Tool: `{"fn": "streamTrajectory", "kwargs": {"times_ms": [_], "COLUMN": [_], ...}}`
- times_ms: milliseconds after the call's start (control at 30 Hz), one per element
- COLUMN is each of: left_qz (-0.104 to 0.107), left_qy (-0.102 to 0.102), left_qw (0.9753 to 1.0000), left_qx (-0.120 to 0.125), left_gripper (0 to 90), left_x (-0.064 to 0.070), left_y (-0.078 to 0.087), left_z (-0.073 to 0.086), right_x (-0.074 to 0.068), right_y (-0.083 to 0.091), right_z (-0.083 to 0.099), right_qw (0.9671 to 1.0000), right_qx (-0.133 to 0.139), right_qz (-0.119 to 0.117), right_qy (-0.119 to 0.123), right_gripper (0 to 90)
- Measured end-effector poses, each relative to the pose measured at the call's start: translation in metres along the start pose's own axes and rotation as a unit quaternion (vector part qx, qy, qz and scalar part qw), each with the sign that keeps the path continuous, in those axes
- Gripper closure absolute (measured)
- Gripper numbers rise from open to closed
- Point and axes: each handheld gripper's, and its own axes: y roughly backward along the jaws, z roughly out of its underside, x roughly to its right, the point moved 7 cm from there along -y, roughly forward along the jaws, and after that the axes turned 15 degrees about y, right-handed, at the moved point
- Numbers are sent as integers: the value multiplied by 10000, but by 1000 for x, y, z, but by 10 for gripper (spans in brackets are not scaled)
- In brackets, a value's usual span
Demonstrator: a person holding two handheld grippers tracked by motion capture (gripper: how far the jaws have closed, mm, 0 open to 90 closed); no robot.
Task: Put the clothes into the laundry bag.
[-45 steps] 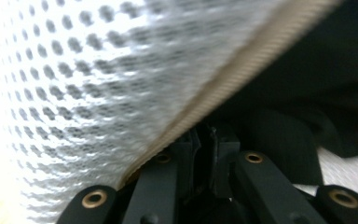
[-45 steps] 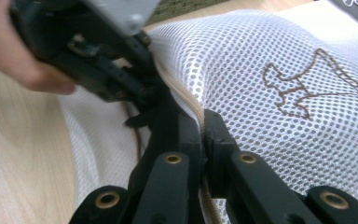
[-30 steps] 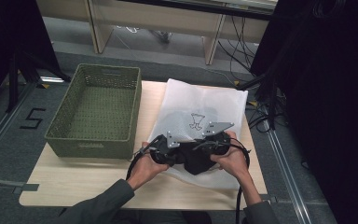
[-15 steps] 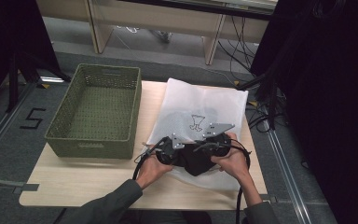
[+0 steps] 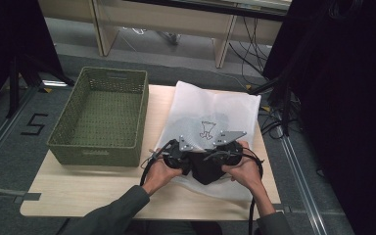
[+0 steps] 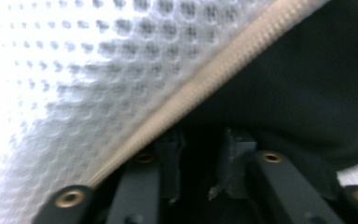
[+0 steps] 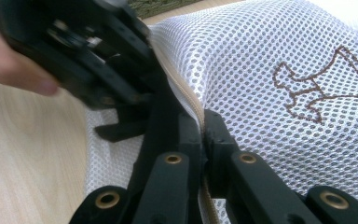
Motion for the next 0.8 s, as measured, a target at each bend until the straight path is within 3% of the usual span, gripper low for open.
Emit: {"fn": "streamTrajectory", "kwargs": {"times_ms": [233, 333, 433, 567, 633, 800], "left_qz": [261, 539, 615, 507, 506, 336], "left_qy": [147, 282, 195, 128, 99, 92], "left_qw": [9995, 9981, 9977, 9977, 9976, 9991], "left_qx": [18, -68, -220, -430, -455, -260], "left_gripper": [531, 495, 451, 410, 467, 783], "left_x": [-1, 6, 15, 20, 22, 21], "left_y": [34, 45, 41, 20, 8, -15], "left_z": [6, 11, 21, 30, 29, 13], "right_x": [0, 0, 1, 0, 0, -2], "right_y": [-1, -1, -1, 0, 0, 0], "right_z": [2, 1, 1, 0, 0, -1], "right_qw": [9999, 10000, 10000, 10000, 10000, 10000], "right_qx": [-17, -7, -11, -5, 2, 7], "right_qz": [-9, -7, -12, -5, -1, -30], "right_qy": [-98, -63, -75, -37, -16, -26], "right_gripper": [883, 883, 882, 883, 883, 883]}}
